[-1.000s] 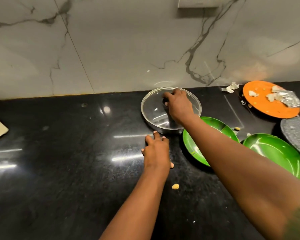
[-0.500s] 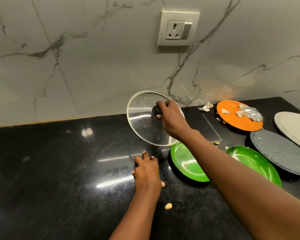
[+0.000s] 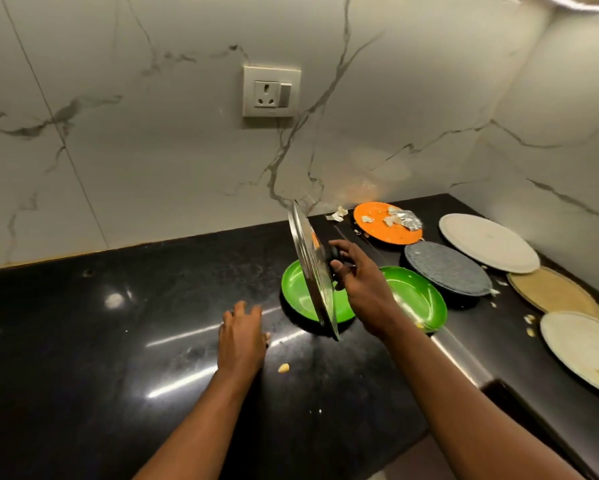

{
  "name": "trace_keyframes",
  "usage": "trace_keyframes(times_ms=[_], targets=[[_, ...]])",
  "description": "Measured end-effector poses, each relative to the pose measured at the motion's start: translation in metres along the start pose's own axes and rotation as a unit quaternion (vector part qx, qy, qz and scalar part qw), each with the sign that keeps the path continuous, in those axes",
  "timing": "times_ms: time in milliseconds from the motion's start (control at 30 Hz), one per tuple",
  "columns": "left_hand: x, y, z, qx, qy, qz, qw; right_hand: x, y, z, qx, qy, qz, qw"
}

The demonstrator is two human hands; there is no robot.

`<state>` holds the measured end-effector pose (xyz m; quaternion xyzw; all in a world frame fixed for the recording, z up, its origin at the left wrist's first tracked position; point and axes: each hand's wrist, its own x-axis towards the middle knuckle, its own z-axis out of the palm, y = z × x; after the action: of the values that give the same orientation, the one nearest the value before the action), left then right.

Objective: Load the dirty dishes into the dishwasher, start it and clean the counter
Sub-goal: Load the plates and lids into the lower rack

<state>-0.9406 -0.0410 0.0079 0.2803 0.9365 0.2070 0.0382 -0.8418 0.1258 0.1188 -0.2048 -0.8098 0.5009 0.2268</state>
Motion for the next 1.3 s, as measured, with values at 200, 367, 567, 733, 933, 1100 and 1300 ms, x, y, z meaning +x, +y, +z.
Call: trace_keyframes(times_ms=[200, 367, 567, 733, 933, 1100, 1300], targets=[[-0.065, 0.010, 0.011, 0.010, 0.060, 0.084, 0.995, -0.093, 0.017, -0.042, 0.088, 0.031, 0.019, 0.995], [-0.139, 0.055, 0.014, 0.022, 0.080, 0.151, 0.985, -0.207, 0.020, -0.085, 0.131, 0.065, 0.035, 0.989], [-0.251, 0.110, 0.026, -0.003, 0.049, 0.237, 0.970, -0.363, 0.036, -0.135, 0.161, 0.118, 0.078, 0.977], [-0.339, 0.148, 0.055, 0.013, -0.021, 0.319, 0.947, -0.495, 0.060, -0.159, 0.150, 0.188, 0.139, 0.961], [-0.424, 0.186, 0.089, 0.021, -0.092, 0.417, 0.904, -0.626, 0.093, -0.169, 0.157, 0.289, 0.235, 0.915], [-0.469, 0.205, 0.142, 0.063, -0.153, 0.471, 0.867, -0.710, 0.115, -0.154, 0.163, 0.377, 0.311, 0.857], [-0.534, 0.227, 0.227, 0.052, -0.304, 0.511, 0.803, -0.799, 0.144, -0.138, 0.168, 0.449, 0.408, 0.777]])
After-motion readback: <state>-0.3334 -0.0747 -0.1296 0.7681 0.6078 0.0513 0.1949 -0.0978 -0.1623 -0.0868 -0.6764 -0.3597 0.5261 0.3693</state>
